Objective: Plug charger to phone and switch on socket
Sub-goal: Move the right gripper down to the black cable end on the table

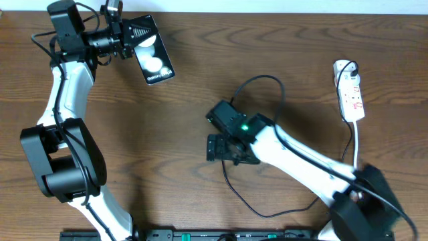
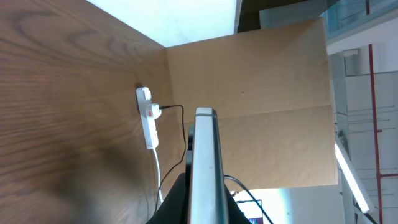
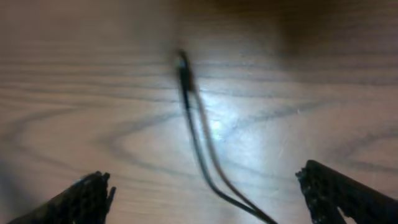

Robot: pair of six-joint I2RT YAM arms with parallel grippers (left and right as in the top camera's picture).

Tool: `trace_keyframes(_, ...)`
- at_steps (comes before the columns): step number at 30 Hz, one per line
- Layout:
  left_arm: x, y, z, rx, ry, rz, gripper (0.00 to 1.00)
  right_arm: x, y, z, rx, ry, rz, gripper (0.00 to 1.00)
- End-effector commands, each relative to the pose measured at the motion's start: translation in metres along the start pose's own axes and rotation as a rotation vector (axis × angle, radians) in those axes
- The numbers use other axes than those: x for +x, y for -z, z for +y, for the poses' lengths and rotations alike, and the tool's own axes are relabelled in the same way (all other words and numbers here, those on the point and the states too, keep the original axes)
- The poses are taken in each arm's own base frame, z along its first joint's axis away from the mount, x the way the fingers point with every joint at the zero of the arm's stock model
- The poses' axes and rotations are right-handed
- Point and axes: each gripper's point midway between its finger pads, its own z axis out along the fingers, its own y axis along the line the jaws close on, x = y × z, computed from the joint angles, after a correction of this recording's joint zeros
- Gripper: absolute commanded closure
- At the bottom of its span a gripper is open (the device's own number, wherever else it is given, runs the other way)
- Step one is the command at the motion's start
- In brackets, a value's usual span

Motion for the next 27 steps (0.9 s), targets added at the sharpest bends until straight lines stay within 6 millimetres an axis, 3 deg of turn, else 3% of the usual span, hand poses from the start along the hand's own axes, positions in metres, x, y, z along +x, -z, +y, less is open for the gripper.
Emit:
trace_keyframes(1,0.004,0.002,-0.009,0.019,-0.031,0.019,0.93,-0.008,-0.008,0.007,0.049,0.007,0.027,0.09)
trace_keyframes(8,0.004,0.002,-0.009,0.019,-0.031,0.019,0.92,-0.008,-0.031,0.004,0.086,0.008,0.058,0.09)
trace_keyframes(20,0.004,0.002,-0.009,0.019,-0.031,0.019,0.93,-0.019,-0.058,0.0,0.131,0.057,0.033,0.22)
trace_keyframes(27,0.004,0.002,-0.009,0.019,-0.032,0.019,0.93,-0.021,-0.064,-0.001,0.143,0.056,0.029,0.47)
